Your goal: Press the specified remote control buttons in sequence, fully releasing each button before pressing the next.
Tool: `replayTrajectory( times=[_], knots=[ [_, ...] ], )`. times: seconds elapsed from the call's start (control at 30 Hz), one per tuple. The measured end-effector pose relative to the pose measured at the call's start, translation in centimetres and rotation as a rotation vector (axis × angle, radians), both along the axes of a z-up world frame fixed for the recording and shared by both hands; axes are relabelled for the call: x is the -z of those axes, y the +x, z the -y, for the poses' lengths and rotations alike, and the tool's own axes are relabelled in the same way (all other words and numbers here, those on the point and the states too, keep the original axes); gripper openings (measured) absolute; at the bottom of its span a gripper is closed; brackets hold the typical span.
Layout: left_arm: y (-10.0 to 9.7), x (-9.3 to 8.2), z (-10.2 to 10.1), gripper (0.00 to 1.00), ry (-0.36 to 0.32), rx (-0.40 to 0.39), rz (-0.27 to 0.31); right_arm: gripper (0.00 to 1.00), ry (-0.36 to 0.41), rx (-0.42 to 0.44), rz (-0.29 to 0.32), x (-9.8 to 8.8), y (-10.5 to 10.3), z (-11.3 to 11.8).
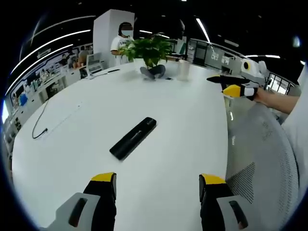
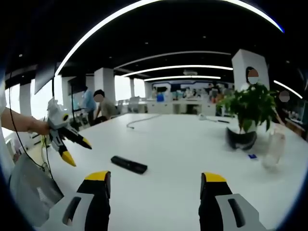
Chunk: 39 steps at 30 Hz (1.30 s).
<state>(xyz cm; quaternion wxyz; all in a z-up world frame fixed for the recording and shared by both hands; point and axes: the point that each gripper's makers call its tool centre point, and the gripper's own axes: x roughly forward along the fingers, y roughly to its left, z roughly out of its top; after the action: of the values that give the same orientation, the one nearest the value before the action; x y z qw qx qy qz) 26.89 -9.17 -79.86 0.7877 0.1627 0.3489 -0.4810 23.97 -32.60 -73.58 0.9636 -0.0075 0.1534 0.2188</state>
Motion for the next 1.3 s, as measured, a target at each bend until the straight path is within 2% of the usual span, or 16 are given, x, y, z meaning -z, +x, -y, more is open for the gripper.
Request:
replayTrajectory(
  times=[0.33, 1.07, 1.3],
  knots=[
    [2.0, 0.6, 0.7, 0.72, 0.069, 0.06, 0.015, 0.74, -0.001, -0.005, -0.005, 0.1, 0.0, 0.0],
    [6.3, 0.8, 3.0, 0.72, 0.157, 0.165, 0.029, 0.74, 0.029, 0.014, 0.002, -0.1, 0.1, 0.6],
    [7.6, 1.3, 3.7, 0.71, 0.191, 0.212, 0.011, 0.73, 0.033, 0.018, 0.002, -0.1, 0.1, 0.7]
  ],
)
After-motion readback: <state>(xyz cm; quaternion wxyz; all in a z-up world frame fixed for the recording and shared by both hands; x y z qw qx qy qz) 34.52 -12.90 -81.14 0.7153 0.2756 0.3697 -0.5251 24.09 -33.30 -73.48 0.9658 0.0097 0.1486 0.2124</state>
